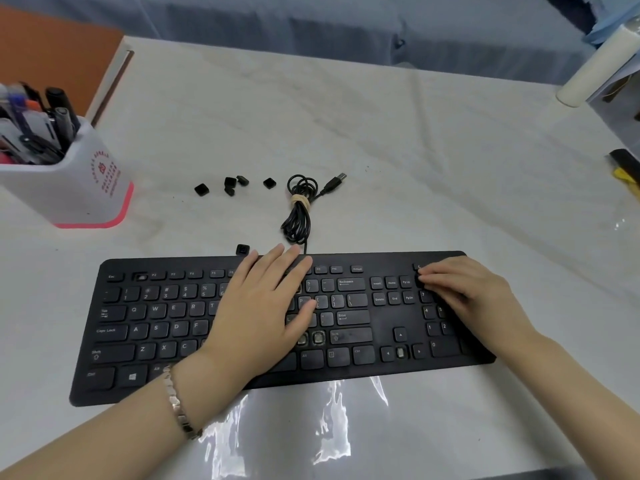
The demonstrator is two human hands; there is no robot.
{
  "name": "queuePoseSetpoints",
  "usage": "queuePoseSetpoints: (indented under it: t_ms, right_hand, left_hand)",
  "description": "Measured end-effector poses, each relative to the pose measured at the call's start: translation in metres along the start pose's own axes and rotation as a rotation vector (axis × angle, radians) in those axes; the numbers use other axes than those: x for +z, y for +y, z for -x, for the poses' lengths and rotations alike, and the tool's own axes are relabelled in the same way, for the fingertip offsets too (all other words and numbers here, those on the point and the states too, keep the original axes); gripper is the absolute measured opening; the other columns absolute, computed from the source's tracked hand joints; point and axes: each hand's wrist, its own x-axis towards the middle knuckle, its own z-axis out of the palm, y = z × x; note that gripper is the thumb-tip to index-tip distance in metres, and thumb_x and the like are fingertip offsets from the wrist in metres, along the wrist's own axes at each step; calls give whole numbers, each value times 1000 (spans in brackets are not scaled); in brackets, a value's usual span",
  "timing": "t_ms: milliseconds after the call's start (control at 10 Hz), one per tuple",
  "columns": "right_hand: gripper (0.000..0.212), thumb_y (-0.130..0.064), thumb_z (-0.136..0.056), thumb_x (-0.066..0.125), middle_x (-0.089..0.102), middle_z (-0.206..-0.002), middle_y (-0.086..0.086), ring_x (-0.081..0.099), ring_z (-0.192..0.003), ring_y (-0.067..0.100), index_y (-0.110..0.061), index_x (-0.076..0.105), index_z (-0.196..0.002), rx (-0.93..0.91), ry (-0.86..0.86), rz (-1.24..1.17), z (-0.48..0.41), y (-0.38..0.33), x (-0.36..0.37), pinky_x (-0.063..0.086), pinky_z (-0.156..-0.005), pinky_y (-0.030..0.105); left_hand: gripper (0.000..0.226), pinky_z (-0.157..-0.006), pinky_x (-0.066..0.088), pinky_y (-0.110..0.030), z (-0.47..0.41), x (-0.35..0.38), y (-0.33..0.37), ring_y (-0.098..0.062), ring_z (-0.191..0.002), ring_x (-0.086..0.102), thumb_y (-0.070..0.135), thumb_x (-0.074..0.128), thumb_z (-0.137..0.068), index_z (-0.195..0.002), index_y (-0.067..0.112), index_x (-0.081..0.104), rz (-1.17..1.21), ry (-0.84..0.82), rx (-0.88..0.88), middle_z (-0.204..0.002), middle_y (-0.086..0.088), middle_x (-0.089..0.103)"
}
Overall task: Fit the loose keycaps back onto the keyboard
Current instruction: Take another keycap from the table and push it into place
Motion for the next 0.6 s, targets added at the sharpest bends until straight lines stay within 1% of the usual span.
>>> queuePoseSetpoints:
  t_ms: [100,200,300,400,500,600]
  right_hand:
    - [48,-39,-93,34,69,-95,4,53,-91,11,-7,70,-93,-27,-74,44,0,3,-3,36,-88,7]
    - [48,-35,-95,31,72,-91,9,61,-87,18,-6,70,-93,-152,-143,162,-6,6,-9,50,-76,21]
    - [46,-30,-95,32,73,-87,9,68,-76,26,-3,69,-91,-260,-151,265,-12,1,-13,56,-64,31]
    - [29,-19,-87,45,72,-85,11,68,-71,28,-1,68,-88,-326,-151,343,-15,0,-14,53,-60,30]
    - [22,-14,-81,50,71,-82,10,67,-70,27,-1,66,-88,-336,-141,367,-17,2,-11,53,-60,29]
    - [15,-8,-75,59,71,-80,10,67,-70,26,-1,67,-86,-296,-129,338,-19,2,-11,54,-61,29]
  left_hand:
    - [51,-106,25,-41,0,0,0,-27,-122,49,40,40,-84,-123,11,55,-2,-3,1,-129,-9,56]
    - [51,-105,25,-40,0,0,0,-27,-121,49,40,40,-84,-123,11,55,-2,-1,0,-128,-8,56]
    - [51,-105,26,-41,-1,0,0,-27,-121,50,40,40,-84,-122,10,56,-2,3,0,-128,-9,57]
    - [51,-105,26,-41,0,0,0,-28,-120,50,40,40,-84,-122,10,56,-4,10,2,-127,-9,57]
    - [51,-105,26,-40,0,0,0,-27,-120,50,40,40,-84,-122,10,56,-7,7,0,-128,-9,57]
    - [51,-106,25,-40,0,0,0,-27,-121,50,40,40,-84,-122,10,56,-9,6,0,-128,-9,57]
